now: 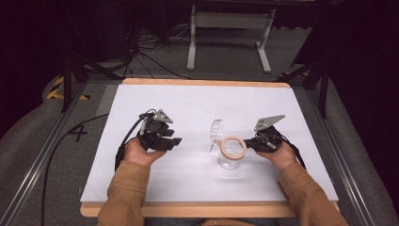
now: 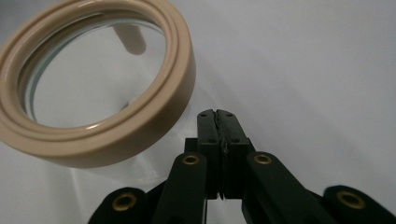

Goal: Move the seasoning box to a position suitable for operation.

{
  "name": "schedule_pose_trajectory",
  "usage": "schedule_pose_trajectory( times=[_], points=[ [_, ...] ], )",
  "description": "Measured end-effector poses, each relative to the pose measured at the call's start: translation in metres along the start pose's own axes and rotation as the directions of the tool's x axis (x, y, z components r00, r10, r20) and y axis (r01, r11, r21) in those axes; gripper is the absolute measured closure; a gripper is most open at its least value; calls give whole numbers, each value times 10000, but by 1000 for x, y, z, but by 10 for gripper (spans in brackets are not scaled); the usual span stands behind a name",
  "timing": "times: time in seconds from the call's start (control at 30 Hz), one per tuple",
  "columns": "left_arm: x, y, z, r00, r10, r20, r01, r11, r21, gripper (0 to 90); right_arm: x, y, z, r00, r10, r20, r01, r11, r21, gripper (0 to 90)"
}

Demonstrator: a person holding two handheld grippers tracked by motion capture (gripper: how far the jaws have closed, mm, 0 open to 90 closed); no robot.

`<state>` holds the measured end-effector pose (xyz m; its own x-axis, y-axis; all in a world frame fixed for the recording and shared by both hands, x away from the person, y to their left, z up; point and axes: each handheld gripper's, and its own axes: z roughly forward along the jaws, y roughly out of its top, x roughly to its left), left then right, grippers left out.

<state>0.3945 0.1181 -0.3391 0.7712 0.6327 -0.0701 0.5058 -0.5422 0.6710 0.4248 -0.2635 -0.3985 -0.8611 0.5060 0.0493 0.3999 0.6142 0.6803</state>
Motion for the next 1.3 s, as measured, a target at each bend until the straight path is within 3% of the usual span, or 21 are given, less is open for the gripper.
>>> schedule_pose_trajectory(
  times=[0.53,0.83,1.03,1.3],
  points=[
    [3,3,3,9996,-220,175,222,9997,-133,571,4,-3,1,10000,46,-23,-46,9998,178,895],
    [1,12,11,9992,151,374,-149,9999,-65,568,13,-9,-1,9997,26,-242,-14,9988,490,895],
    [1,18,16,9984,132,558,-127,9999,-88,567,26,-15,0,9989,-53,-471,94,9962,864,896],
    [0,24,21,9967,349,731,-346,9994,-60,566,45,-14,1,9956,-510,-783,594,9922,1095,895]
  ],
)
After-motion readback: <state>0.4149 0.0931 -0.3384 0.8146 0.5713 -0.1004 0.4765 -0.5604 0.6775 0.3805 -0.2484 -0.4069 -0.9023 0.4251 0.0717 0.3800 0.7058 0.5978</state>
